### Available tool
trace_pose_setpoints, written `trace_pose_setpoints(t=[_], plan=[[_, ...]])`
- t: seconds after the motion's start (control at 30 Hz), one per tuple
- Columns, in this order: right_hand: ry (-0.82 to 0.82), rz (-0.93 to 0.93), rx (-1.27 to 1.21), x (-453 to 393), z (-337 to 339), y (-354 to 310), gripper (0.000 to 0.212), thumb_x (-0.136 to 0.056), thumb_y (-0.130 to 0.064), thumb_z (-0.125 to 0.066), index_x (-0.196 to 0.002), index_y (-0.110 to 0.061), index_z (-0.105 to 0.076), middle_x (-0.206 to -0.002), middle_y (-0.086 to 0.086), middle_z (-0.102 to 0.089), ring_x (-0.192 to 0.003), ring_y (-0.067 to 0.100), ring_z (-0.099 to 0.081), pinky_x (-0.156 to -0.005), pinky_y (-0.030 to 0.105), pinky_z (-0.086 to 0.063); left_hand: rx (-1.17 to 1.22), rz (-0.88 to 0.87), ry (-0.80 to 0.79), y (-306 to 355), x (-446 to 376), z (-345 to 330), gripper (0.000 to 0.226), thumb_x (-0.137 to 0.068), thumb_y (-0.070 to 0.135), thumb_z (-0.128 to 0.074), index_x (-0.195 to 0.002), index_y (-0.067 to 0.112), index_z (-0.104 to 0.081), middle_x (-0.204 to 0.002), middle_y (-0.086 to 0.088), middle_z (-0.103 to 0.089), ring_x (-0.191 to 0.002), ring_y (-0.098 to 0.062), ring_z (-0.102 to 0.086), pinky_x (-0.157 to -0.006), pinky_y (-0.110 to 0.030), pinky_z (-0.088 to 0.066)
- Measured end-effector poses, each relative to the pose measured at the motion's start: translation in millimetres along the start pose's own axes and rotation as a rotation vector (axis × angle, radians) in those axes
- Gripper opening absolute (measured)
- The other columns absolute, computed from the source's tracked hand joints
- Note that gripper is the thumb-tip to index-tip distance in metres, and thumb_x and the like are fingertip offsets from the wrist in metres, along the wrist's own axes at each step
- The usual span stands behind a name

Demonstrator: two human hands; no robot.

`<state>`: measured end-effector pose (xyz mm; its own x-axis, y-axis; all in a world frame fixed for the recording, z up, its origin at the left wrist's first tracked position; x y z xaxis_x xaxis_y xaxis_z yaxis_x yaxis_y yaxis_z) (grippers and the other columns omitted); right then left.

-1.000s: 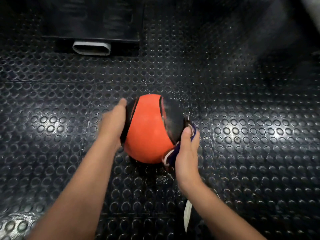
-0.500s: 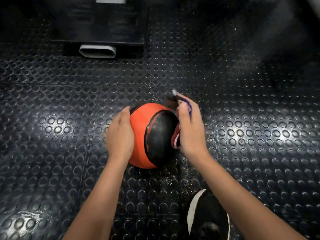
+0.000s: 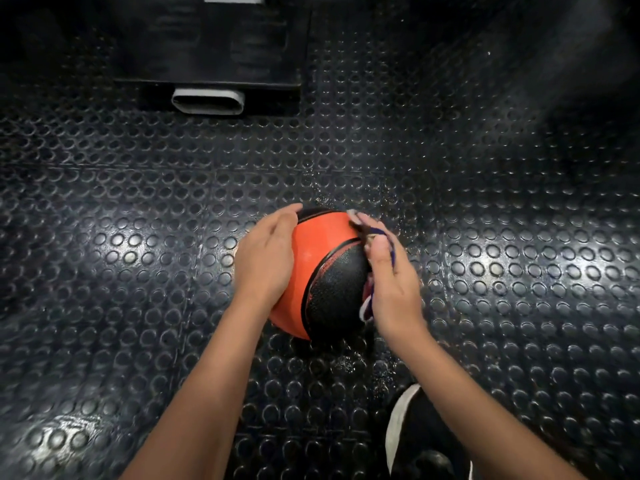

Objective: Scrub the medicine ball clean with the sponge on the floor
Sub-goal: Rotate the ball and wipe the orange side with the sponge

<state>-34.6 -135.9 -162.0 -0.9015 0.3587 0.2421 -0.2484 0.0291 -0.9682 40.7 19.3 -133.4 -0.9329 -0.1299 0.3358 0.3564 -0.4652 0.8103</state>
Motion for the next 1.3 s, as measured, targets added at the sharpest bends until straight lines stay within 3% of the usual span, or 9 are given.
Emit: trace_pose_setpoints(t=[0.1, 0.27, 0.4, 0.5, 0.6, 0.9, 1.1, 1.23, 1.3], plan=[[0.078, -0.222, -0.119, -22, 7, 20, 0.029, -0.11, -0.044, -0.042, -0.116, -0.028, -0.066, -0.116, -0.01, -0.069, -0.099, -0.011, -0.067, -0.086, 0.009, -0.052, -0.024, -0.019, 0.014, 2, 3, -2, 0.034, -0.109, 0.035, -0.046, -0.127, 0.04, -0.074, -0.137, 0.022, -0.066, -0.112, 0.007, -0.046, -0.088, -0.015, -0.028], [-0.082, -0.576, -0.164, -46, 20, 28, 0.061, -0.104, -0.064, -0.039, -0.137, -0.02, -0.065, -0.123, 0.008, -0.076, -0.117, 0.026, -0.071, -0.105, 0.046, -0.054, 0.021, -0.096, 0.027, 13, -4, -10, 0.033, -0.109, 0.029, -0.048, -0.131, 0.029, -0.074, -0.139, 0.014, -0.067, -0.119, 0.004, -0.05, -0.1, -0.019, -0.036], [-0.115, -0.632, -0.248, -37, 23, 32, 0.065, -0.103, -0.066, -0.036, -0.134, -0.019, -0.068, -0.124, 0.009, -0.076, -0.12, 0.026, -0.069, -0.107, 0.045, -0.052, 0.352, 0.065, 0.418, -23, 12, 3, 0.023, -0.103, 0.031, -0.054, -0.106, 0.029, -0.077, -0.119, 0.009, -0.074, -0.117, -0.011, -0.065, -0.109, -0.036, -0.047], [-0.056, -0.619, -0.224, -29, 20, 33, 0.064, -0.101, -0.067, -0.04, -0.129, -0.018, -0.071, -0.121, 0.009, -0.077, -0.117, 0.026, -0.071, -0.107, 0.047, -0.053, 0.588, 0.311, 0.168, -56, 40, -12, 0.06, -0.091, 0.074, -0.054, -0.131, 0.033, -0.071, -0.13, 0.005, -0.073, -0.122, -0.018, -0.068, -0.11, -0.048, -0.049], [0.058, -0.569, -0.221, -15, 15, 33, 0.078, -0.087, -0.079, -0.054, -0.137, -0.02, -0.065, -0.127, 0.004, -0.074, -0.119, 0.023, -0.07, -0.111, 0.048, -0.05, 0.722, 0.402, 0.077, -59, 42, -20, 0.055, -0.099, 0.07, -0.047, -0.128, 0.028, -0.071, -0.112, 0.002, -0.081, -0.104, -0.018, -0.076, -0.097, -0.044, -0.058], [0.139, -0.488, -0.028, 51, 21, 26, 0.062, -0.11, -0.052, -0.033, -0.164, -0.027, -0.019, -0.163, -0.003, -0.034, -0.137, 0.008, -0.035, -0.115, 0.03, -0.024, 0.427, 0.401, 0.057, -50, 25, -8, 0.051, -0.079, 0.074, -0.061, -0.095, 0.03, -0.082, -0.106, -0.002, -0.08, -0.109, -0.03, -0.073, -0.106, -0.05, -0.053], [0.101, -0.56, -0.126, 69, 18, 21, 0.025, -0.083, -0.075, -0.048, -0.099, -0.057, -0.054, -0.131, 0.001, -0.065, -0.123, 0.027, -0.062, -0.111, 0.051, -0.047, 0.087, 0.266, -0.031, -21, 17, -5, 0.058, -0.084, 0.086, -0.047, -0.111, 0.042, -0.072, -0.119, 0.006, -0.066, -0.123, -0.027, -0.06, -0.115, -0.049, -0.042], [0.136, -0.483, -0.014, 73, 25, 17, 0.062, -0.075, -0.095, -0.044, -0.118, -0.052, -0.055, -0.133, 0.007, -0.066, -0.129, 0.037, -0.061, -0.11, 0.059, -0.046, 0.057, 0.228, -0.062, -21, 0, -3, 0.06, -0.087, 0.081, -0.052, -0.109, 0.03, -0.076, -0.115, 0.008, -0.071, -0.113, -0.024, -0.065, -0.112, -0.046, -0.046], [0.183, -0.323, 0.097, 67, 28, 8, 0.046, -0.091, -0.084, -0.035, -0.12, -0.054, -0.055, -0.132, -0.004, -0.064, -0.131, 0.024, -0.057, -0.115, 0.053, -0.041, 0.08, 0.206, -0.068, -24, 0, -3, 0.062, -0.083, 0.082, -0.053, -0.109, 0.032, -0.078, -0.11, 0.011, -0.074, -0.109, -0.022, -0.068, -0.11, -0.046, -0.048]])
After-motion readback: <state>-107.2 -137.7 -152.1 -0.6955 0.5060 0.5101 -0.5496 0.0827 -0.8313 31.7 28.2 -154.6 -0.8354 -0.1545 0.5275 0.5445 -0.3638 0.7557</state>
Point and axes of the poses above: each hand's wrist, its own x-axis away from the middle knuckle, its own z-axis out of the back of the hand, y = z × x, the point moved 2 cm from there along -x, towards the middle knuckle
